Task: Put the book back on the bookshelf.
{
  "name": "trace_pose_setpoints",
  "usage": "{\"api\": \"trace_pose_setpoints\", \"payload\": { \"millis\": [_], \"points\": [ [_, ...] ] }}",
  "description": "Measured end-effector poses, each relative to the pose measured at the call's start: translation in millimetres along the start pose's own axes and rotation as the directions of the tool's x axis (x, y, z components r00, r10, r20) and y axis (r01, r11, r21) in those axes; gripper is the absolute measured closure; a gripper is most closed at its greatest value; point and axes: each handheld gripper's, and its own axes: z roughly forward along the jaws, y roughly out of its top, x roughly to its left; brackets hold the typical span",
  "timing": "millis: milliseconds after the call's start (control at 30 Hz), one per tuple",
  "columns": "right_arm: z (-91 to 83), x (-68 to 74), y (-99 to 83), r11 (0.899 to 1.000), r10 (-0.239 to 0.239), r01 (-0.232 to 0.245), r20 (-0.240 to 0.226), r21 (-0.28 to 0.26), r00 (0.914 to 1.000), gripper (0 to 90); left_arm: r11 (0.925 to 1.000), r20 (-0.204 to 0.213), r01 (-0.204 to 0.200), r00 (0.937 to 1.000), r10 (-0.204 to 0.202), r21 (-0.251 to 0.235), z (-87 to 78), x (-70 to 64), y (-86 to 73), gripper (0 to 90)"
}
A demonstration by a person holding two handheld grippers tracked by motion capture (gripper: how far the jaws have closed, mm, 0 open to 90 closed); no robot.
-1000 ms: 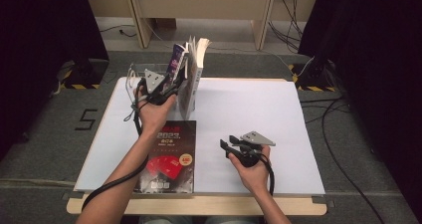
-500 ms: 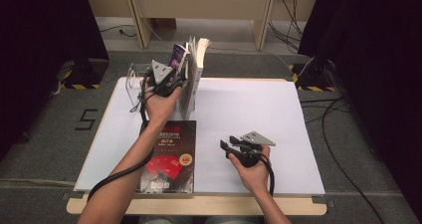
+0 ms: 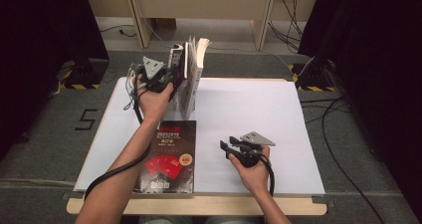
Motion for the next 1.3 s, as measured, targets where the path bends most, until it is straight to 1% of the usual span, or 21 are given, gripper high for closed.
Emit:
{"api": "trace_pose_setpoints", "payload": {
  "millis": [67,133,200,267,333,433,567,733,867,967,1067,1133,1200,1300],
  "points": [
    [0.6,0.0,-0.2,1.0,-0.002,0.002,0.001,0.001,1.0,55.5,0.9995,-0.013,0.016,0.9998,-0.016,-0.027,-7.2,10.5,-0.3,82.4],
    [1.3,0.9,-0.6,1.0,-0.001,0.001,0.001,0.004,1.0,55.5,0.9987,-0.017,0.019,0.9997,-0.02,-0.048,-13.0,20.0,-0.6,82.4],
    [1.6,1.2,-0.7,1.0,-0.005,0.005,0.0,0.004,1.0,55.6,0.9979,-0.021,0.019,0.9996,-0.02,-0.061,-16.1,25.3,-0.8,82.5],
    [1.5,1.4,-0.4,1.0,-0.005,0.005,0.001,0.001,1.0,55.5,0.9964,-0.024,0.028,0.9992,-0.03,-0.08,-19.6,31.5,-0.1,82.5],
    [1.4,1.1,-0.1,1.0,-0.005,0.005,0.004,-0.001,1.0,55.6,0.9937,-0.028,0.04,0.9987,-0.043,-0.104,-22.3,35.8,2.1,82.6],
    [1.8,1.3,-0.4,1.0,-0.005,0.005,0.003,-0.001,1.0,55.6,0.9892,-0.033,0.046,0.9982,-0.051,-0.139,-24.4,41.2,8.3,82.6],
    [1.8,1.3,-0.7,1.0,-0.007,0.007,0.001,-0.001,1.0,55.5,0.9843,-0.042,0.037,0.9982,-0.044,-0.173,-23.1,44.5,17.0,82.6],
    [1.8,0.1,-1.2,1.0,-0.005,0.005,0.003,0.001,1.0,55.6,0.9782,-0.058,0.025,0.9976,-0.037,-0.206,-15.0,48.5,29.2,82.6],
    [1.7,-1.2,-1.5,1.0,-0.004,0.004,0.005,0.0,1.0,55.5,0.9747,-0.073,0.013,0.9969,-0.03,-0.223,-7.3,51.5,34.0,82.6],
    [1.5,-1.8,-1.4,1.0,-0.001,0.001,0.004,-0.002,1.0,55.6,0.9724,-0.093,-0.009,0.9956,-0.013,-0.233,-1.4,54.5,35.7,82.6],
    [1.9,-1.8,-1.7,1.0,-0.002,0.002,0.003,-0.001,1.0,55.6,0.9688,-0.104,-0.024,0.9946,-0.002,-0.247,4.6,57.1,33.7,82.5],
    [2.1,-1.8,-2.1,1.0,-0.004,0.004,0.004,0.001,1.0,55.6,0.9687,-0.113,-0.033,0.9935,0.005,-0.246,8.5,58.3,28.6,82.5],
    [2.4,-1.5,-2.3,1.0,-0.004,0.004,0.001,0.002,1.0,55.6,0.9705,-0.111,-0.028,0.9938,0.001,-0.24,10.7,58.0,22.3,82.5],
    [2.4,-1.5,-2.3,1.0,-0.003,0.003,0.0,0.002,1.0,55.6,0.9765,-0.1,-0.016,0.995,-0.005,-0.215,13.0,56.8,6.7,82.4]
  ]
}}
